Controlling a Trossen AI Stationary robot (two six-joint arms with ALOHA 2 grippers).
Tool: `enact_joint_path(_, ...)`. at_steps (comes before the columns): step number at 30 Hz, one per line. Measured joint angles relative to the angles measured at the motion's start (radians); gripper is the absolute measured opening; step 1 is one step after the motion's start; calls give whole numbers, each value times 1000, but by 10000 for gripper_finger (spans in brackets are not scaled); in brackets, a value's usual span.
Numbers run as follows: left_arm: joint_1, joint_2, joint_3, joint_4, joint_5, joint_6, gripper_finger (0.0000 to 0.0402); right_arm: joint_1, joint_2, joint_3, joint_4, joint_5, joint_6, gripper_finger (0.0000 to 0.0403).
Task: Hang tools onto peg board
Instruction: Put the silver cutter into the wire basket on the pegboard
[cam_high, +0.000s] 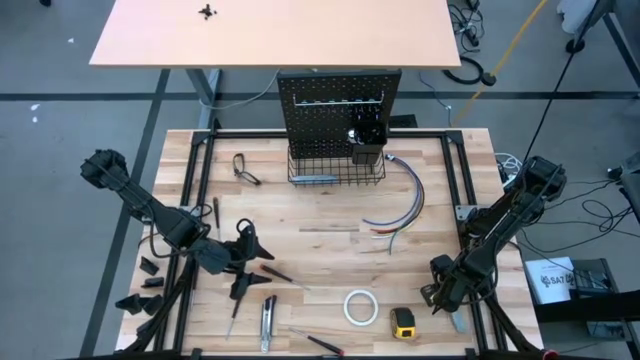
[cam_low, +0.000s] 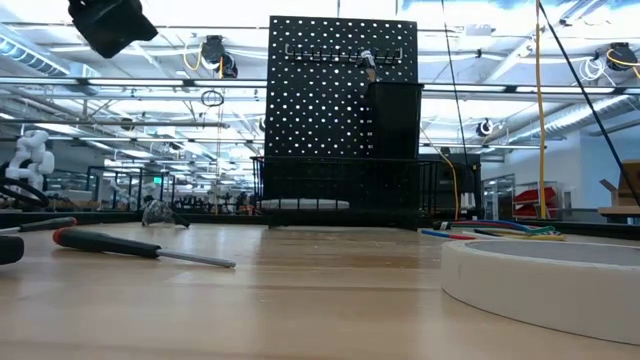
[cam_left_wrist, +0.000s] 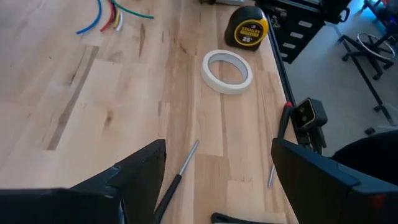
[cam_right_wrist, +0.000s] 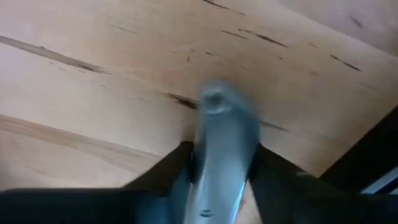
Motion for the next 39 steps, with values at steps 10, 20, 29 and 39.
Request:
enact_joint_path(10,6,0,0,101,-11,-23,292,-40,9,107,-121,121,-57,113)
enact_joint_path(20,62,0,1,314,-64,68,292,-148,9,365,-402,511,-190,113)
enact_joint_path(29,135,0,1,505,-64,81,292,-231,6,638,-624,927,-431,113)
enact_joint_path(39,189,0,4,658,-58,81,292,-326,6,727,-349,1123,-1054,113)
